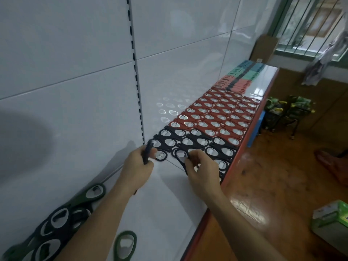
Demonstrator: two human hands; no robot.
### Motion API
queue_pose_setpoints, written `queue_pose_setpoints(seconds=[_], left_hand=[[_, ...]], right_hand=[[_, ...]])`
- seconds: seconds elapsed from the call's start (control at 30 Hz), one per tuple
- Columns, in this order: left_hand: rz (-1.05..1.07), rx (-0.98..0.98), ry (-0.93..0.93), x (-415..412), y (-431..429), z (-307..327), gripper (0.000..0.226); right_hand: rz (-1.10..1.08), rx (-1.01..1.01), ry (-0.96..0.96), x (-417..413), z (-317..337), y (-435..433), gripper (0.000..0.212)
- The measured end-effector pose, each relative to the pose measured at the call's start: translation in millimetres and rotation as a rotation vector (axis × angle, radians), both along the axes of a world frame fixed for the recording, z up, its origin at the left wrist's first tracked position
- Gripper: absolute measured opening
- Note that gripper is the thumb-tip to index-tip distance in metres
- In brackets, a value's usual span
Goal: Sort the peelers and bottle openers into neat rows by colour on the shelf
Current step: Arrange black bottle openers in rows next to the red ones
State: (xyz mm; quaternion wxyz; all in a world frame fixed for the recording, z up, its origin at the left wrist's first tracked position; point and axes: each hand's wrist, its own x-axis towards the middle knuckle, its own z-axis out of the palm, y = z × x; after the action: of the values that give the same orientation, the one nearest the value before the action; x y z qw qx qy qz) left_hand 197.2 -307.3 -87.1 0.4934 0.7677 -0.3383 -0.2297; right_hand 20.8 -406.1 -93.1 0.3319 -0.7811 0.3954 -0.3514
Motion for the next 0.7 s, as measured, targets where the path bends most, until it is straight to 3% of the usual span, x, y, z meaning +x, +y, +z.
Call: queue_pose_setpoints(seconds=[0.07, 0.13, 0.27, 0.43, 0.57, 0.7], left_hand=[[-0.117, 0.102, -0.440, 3.7, -4.4, -2.0, 0.046], [-0.223, 0.190, -0.619, 5.0, -6.0, -6.7, 0.055], [-0.280, 0.314, -0.721, 3.4, -0.2, -21.4, 0.062], [-0.259, 0.302, -0.707, 4.4, -1.1, -23.9, 0.059], [-0.253, 0.317, -0.699, 5.3, -3.2, -23.6, 0.058], [-0.239, 0.323, -0.695, 5.9, -3.4, -25.2, 0.057]], right_hand=[[0.014, 0.042, -0.053, 1.2, 1.4, -0.9, 0.015], [0.078, 0.089, -0.009, -0.5, 0.0, -3.4, 0.027], [0.280, -0.073, 0.331, -9.7, -6.8, -5.0, 0.042], [0.338, -0.326, 0.518, -14.7, -9.1, 4.7, 0.034], [0.370, -0.289, 0.635, -20.4, -4.4, 6.7, 0.055], [0.393, -0.177, 0.617, -27.2, -2.6, 8.6, 0.067]])
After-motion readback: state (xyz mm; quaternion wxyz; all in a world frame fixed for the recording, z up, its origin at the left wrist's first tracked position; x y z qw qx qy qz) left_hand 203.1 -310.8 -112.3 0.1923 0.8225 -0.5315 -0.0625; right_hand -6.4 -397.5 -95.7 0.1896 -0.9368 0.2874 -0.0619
